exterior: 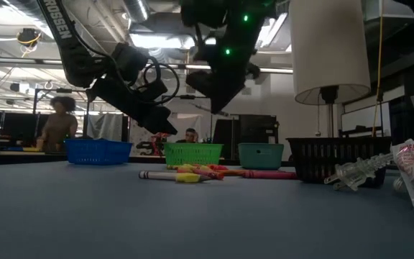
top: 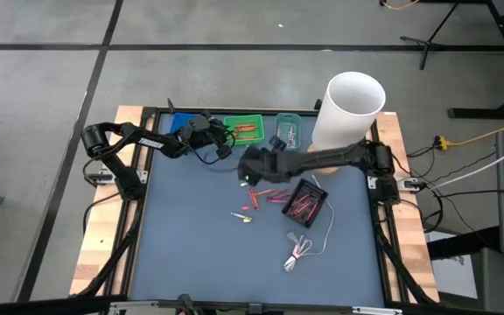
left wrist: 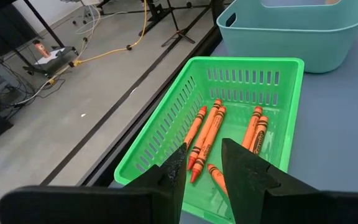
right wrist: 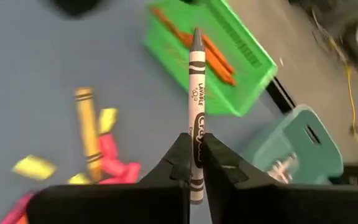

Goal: Sort crayons
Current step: Put the gray crayon into the dark green bin

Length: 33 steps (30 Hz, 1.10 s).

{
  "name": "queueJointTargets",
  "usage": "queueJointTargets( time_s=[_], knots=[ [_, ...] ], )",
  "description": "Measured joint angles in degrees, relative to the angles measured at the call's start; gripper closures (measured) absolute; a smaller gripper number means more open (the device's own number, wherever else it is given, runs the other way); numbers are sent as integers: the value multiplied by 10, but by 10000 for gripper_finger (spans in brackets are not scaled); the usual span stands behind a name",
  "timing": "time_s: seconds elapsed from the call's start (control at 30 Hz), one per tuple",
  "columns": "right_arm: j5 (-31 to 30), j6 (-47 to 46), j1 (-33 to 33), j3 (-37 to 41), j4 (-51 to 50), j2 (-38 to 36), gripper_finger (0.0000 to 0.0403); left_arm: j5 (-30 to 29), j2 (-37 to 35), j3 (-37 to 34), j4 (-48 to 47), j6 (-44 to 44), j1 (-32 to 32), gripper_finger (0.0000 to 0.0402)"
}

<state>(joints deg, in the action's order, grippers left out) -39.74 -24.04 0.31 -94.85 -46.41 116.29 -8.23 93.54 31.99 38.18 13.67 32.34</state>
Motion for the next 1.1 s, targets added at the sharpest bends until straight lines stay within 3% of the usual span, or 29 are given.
queueJointTargets(
  time_s=[0.27, 0.67, 1.1],
  knots=[
    [2, -103, -84, 0, -97, 0, 384, 0, 0, 0, 0, 0, 0, 316],
    [36, -102, -156, 0, -108, 0, 384, 0, 0, 0, 0, 0, -7, 316],
    [48, -101, -165, 0, -108, 0, 384, 7, -30, 0, -2, 4, -109, 316]
  ],
)
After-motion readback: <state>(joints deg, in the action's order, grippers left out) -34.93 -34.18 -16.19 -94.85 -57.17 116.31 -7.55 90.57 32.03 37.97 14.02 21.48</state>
